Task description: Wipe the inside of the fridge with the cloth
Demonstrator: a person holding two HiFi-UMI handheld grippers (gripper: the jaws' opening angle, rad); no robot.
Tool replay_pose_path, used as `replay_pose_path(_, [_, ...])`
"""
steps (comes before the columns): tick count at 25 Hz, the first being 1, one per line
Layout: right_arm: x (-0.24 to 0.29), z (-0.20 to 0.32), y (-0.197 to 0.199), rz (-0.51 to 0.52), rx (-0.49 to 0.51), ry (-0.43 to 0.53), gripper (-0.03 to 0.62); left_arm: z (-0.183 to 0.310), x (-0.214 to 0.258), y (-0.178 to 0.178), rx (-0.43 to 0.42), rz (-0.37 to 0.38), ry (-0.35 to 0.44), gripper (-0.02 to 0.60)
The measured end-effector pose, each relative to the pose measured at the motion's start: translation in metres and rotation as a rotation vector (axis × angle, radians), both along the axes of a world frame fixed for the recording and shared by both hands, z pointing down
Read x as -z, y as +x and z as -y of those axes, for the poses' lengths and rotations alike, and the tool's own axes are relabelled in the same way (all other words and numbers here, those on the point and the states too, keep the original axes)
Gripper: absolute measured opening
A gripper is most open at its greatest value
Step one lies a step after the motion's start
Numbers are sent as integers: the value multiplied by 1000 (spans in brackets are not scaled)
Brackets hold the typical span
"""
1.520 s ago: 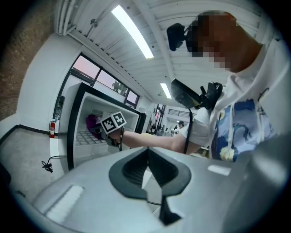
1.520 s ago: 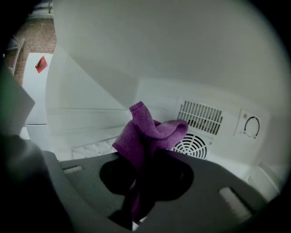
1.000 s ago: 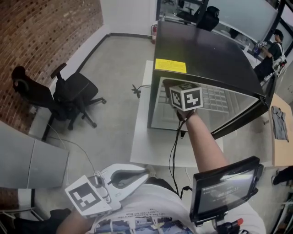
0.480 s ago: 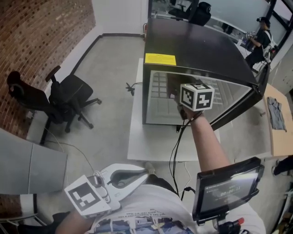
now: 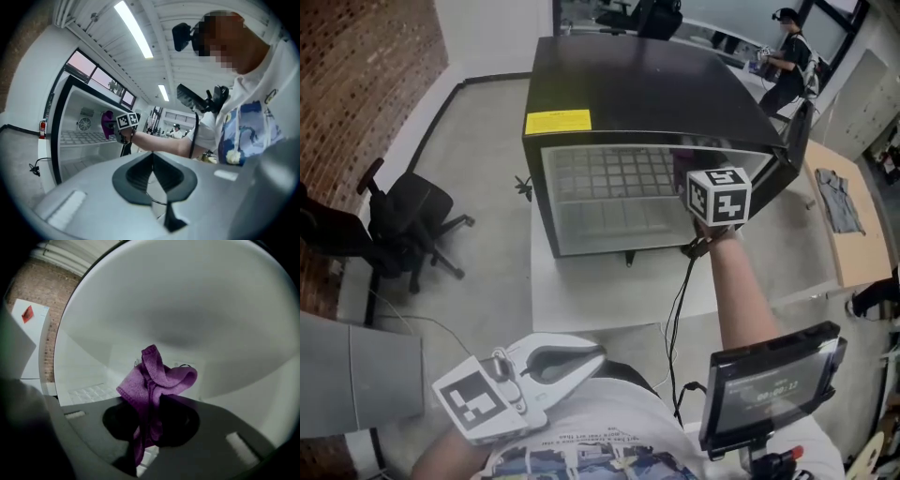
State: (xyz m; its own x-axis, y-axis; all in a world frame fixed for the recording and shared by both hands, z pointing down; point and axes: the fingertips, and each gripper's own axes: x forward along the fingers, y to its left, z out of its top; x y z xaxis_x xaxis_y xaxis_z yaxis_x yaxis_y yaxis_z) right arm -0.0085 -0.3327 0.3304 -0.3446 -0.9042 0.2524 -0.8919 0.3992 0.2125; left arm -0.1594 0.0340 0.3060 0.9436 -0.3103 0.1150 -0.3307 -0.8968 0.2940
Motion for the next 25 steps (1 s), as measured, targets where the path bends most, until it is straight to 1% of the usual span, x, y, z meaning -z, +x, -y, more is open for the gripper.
replay_pose_path(3, [-6, 3, 17, -32, -27, -19, 78, 4, 5, 8, -22, -9, 4, 6])
replay_pose_path(7, [-28, 1, 20, -62, -25, -74, 78, 6, 7, 13, -35, -5, -2, 6])
replay_pose_path(9, [-40, 1, 9, -70, -6, -98, 78, 9, 5, 8, -33, -7, 1, 6])
replay_pose_path(13, [-54, 3, -38, -74, 55, -123, 78, 16, 1, -12, -17, -9, -4, 6])
replay_pose_path(18, [-46, -6, -55, -52, 114, -118, 78, 6, 6, -2, 19, 1, -2, 6])
replay_pose_path(22, [-48, -9, -74, -48, 131, -133, 78, 2, 6, -10, 60, 3, -7, 6])
replay_pose_path(25, [-49, -11, -96, -61, 168, -134, 78, 1, 6, -15, 89, 3, -16, 6])
